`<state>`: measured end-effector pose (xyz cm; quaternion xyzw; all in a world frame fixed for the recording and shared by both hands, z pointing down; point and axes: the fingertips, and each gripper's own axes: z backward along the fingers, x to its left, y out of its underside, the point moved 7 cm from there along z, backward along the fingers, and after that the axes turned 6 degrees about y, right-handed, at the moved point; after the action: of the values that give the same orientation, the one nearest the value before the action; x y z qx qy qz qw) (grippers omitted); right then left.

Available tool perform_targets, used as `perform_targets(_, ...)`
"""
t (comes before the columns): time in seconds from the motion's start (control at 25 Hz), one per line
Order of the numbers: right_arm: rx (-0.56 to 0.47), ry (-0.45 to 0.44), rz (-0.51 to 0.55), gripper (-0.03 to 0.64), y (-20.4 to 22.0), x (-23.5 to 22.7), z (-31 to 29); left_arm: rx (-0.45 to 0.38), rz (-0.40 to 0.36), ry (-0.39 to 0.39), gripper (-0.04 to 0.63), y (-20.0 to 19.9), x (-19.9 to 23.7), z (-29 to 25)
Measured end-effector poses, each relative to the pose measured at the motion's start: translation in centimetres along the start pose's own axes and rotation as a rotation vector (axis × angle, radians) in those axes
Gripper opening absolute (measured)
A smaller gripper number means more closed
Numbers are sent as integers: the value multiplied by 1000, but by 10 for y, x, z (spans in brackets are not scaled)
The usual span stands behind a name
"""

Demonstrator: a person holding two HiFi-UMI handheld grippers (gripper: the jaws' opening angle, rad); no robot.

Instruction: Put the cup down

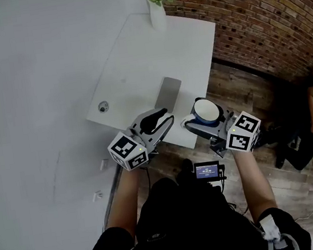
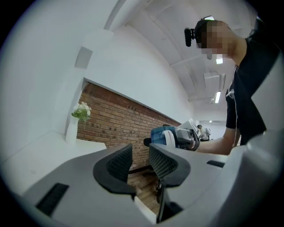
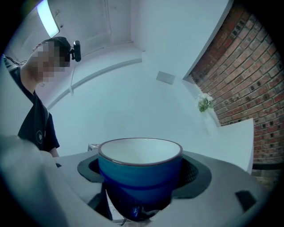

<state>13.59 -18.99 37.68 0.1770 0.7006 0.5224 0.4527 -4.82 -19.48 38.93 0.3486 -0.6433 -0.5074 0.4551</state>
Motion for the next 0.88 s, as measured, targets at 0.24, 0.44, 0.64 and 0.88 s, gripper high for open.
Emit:
perform_targets(0.24, 12, -2, -5, 422, 4, 0, -12, -1, -5, -3, 109, 1, 8, 7)
perform_targets(0.44, 13, 13, -12, 422, 3, 3, -14, 11, 8, 11, 109, 3, 10, 8)
perform_targets(0.64, 3, 40, -14, 422, 4, 9, -13, 22, 2, 38, 109, 1, 10, 9)
perform_targets(0.88, -9, 48, 0, 422, 4, 22, -20, 17, -7, 67, 109, -2, 11, 19)
